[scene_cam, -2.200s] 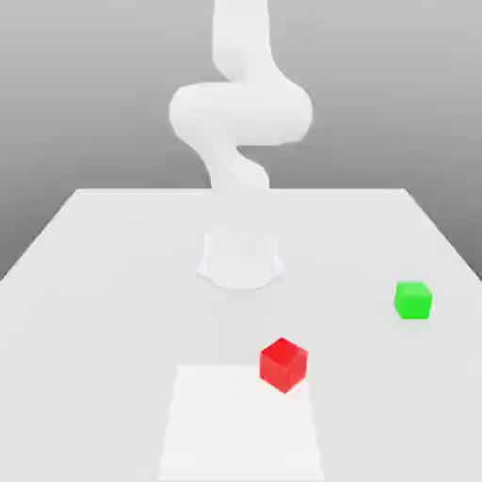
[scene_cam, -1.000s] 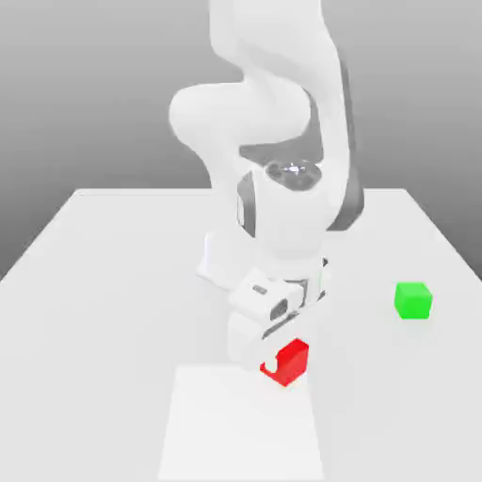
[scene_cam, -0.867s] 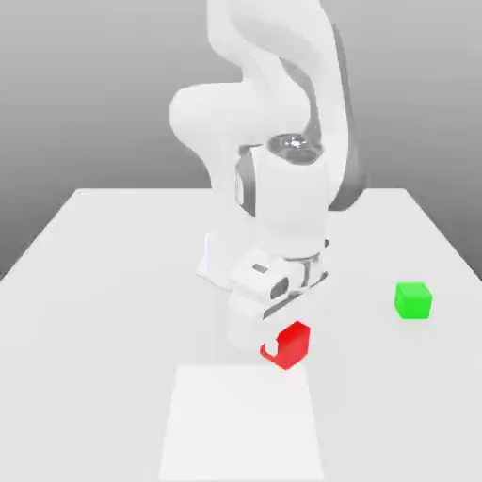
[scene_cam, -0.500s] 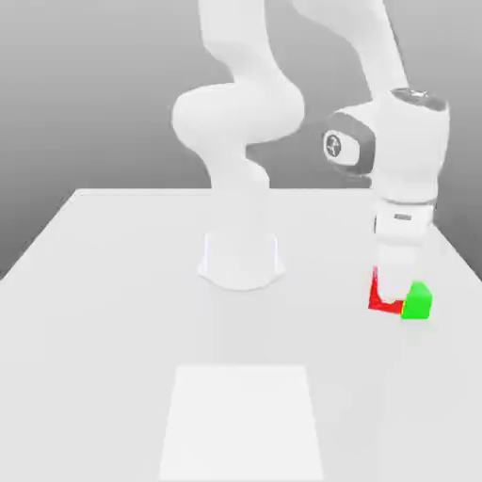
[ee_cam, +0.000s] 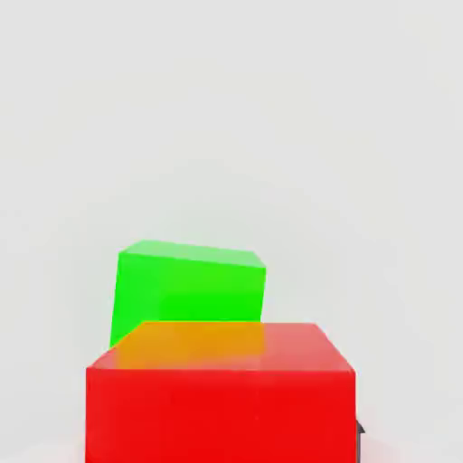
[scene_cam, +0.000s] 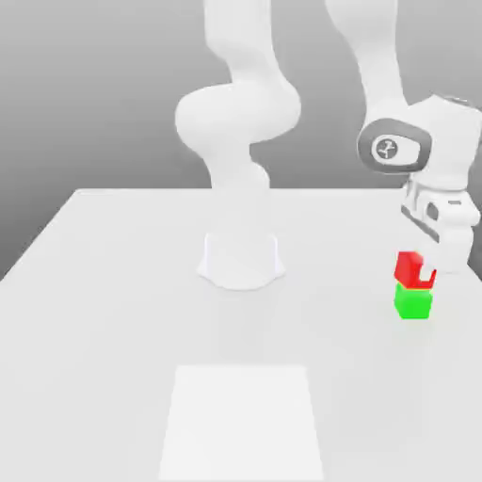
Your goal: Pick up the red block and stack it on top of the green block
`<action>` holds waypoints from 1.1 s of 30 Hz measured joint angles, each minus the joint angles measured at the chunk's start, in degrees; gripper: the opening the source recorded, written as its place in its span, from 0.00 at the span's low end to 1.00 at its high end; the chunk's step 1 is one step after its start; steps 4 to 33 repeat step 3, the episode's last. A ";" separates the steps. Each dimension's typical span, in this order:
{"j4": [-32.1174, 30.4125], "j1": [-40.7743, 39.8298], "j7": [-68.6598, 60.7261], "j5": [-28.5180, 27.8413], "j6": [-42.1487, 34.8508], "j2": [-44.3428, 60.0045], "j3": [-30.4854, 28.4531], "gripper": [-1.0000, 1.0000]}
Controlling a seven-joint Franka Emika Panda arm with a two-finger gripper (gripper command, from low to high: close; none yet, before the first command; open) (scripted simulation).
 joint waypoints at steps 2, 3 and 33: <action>-0.05 -0.20 0.35 -0.48 2.24 1.80 0.25 0.00; -0.13 -0.14 -0.09 0.13 3.43 2.57 0.55 0.00; -0.13 -0.14 -0.09 0.13 3.43 2.57 0.55 0.00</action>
